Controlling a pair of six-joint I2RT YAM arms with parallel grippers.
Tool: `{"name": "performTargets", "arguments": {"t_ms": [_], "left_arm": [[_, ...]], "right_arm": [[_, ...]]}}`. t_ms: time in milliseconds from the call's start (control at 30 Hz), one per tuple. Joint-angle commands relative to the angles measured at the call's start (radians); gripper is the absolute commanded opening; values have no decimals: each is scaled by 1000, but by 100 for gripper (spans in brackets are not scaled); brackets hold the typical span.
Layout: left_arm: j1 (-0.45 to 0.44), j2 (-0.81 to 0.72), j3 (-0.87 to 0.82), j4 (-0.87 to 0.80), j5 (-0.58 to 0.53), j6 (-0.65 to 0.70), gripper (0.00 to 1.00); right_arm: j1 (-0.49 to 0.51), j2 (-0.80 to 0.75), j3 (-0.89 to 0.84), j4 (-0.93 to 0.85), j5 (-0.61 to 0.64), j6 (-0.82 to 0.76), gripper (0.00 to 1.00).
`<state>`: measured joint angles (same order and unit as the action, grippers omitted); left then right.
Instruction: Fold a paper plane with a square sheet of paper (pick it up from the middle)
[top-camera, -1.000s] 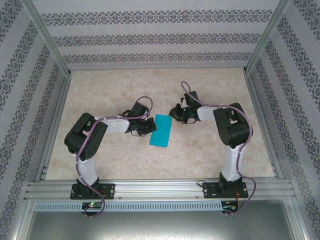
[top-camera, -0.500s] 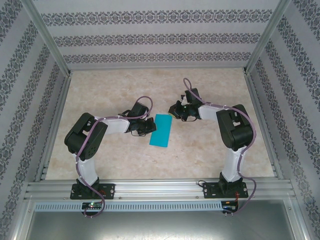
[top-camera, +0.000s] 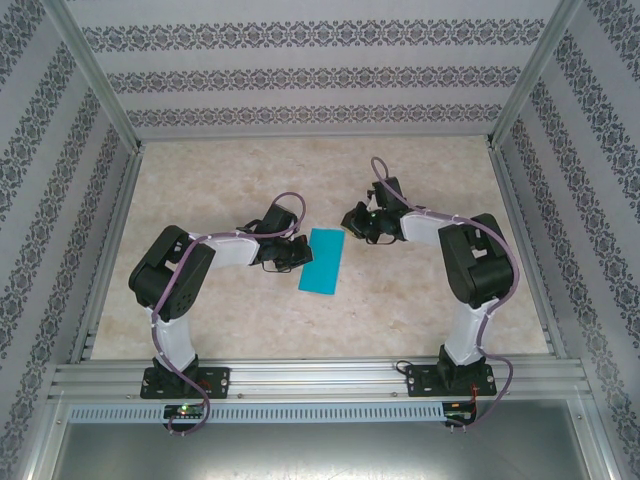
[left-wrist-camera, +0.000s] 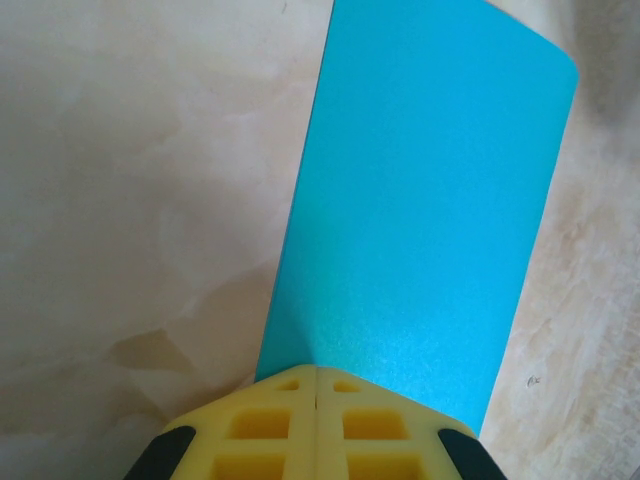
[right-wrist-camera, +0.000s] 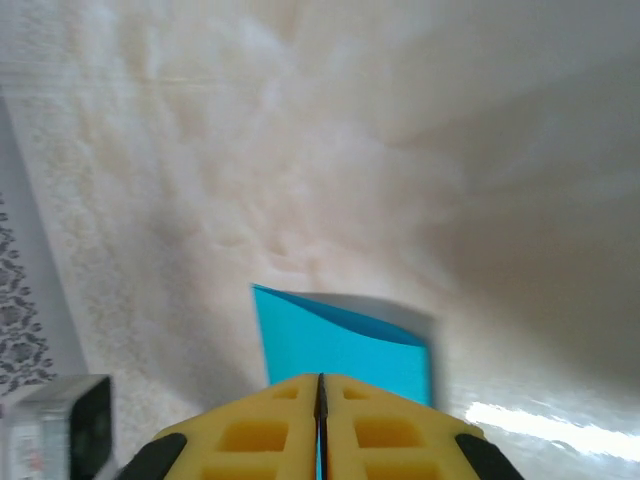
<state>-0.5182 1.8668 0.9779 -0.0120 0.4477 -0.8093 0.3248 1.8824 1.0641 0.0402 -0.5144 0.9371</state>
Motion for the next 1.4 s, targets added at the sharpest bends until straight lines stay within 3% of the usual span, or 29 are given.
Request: {"name": "performTargets", "arguments": {"t_ms": [0,333,667,933,1367], "left_arm": [[-13,-1,-16,-100,-34,19,0],[-13,-4,-16,-104,-35,21,0],[-13,7,-8,-94,-21,18,0],[-14,11,12,-77,7,29,0],[-13,16,17,-78,8,38,0]], "right_arm": [[0,18,1,27,-24,6,10],[5,127,-5,-9,7,17,9],[9,-14,12,-11,-59,-11,11],[87,-124,-166,63,-42,31,11],[183,-158,-365,145,-67,60,11]]}}
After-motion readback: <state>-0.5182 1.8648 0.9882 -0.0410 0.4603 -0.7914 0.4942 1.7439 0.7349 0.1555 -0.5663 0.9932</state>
